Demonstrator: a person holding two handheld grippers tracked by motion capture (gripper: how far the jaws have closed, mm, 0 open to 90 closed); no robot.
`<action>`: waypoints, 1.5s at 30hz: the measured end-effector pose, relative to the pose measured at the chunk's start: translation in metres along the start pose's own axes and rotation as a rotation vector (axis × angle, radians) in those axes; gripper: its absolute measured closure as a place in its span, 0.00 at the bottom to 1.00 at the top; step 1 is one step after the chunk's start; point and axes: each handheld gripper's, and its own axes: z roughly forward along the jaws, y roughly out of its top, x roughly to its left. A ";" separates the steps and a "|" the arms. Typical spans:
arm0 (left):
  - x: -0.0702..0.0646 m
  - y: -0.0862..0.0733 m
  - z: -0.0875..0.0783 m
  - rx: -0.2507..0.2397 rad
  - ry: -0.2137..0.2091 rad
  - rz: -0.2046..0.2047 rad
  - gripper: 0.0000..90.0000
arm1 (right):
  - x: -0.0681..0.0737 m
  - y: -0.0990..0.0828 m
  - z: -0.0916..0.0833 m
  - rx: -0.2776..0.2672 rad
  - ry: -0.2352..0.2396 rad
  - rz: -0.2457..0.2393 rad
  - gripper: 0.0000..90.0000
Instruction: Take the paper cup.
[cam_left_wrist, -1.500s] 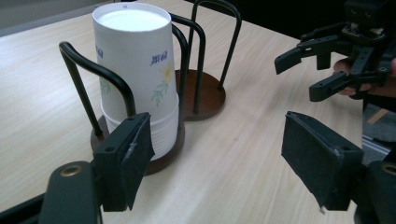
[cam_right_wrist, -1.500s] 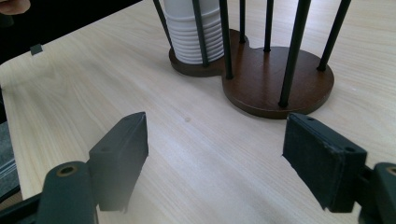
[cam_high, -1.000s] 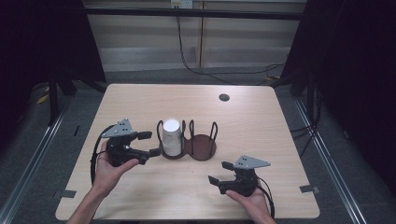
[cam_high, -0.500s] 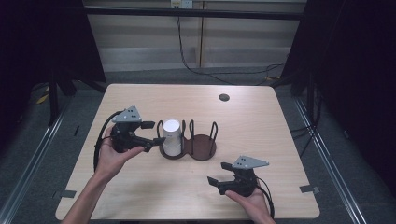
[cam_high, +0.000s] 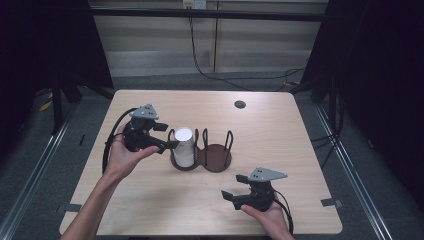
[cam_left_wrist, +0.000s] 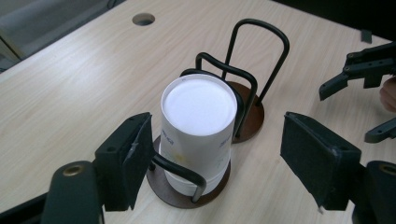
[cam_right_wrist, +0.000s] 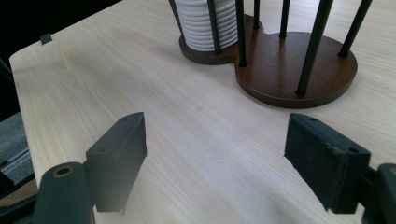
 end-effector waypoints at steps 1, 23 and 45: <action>0.000 0.002 0.002 0.004 0.008 -0.007 0.29 | 0.000 0.000 0.000 0.000 0.000 0.000 0.21; 0.008 0.033 0.040 0.228 -0.013 0.029 0.32 | 0.002 0.000 0.000 0.015 0.040 -0.015 0.15; 0.012 0.043 0.055 0.328 -0.013 0.033 0.40 | -0.001 -0.002 0.001 0.026 0.051 0.015 0.17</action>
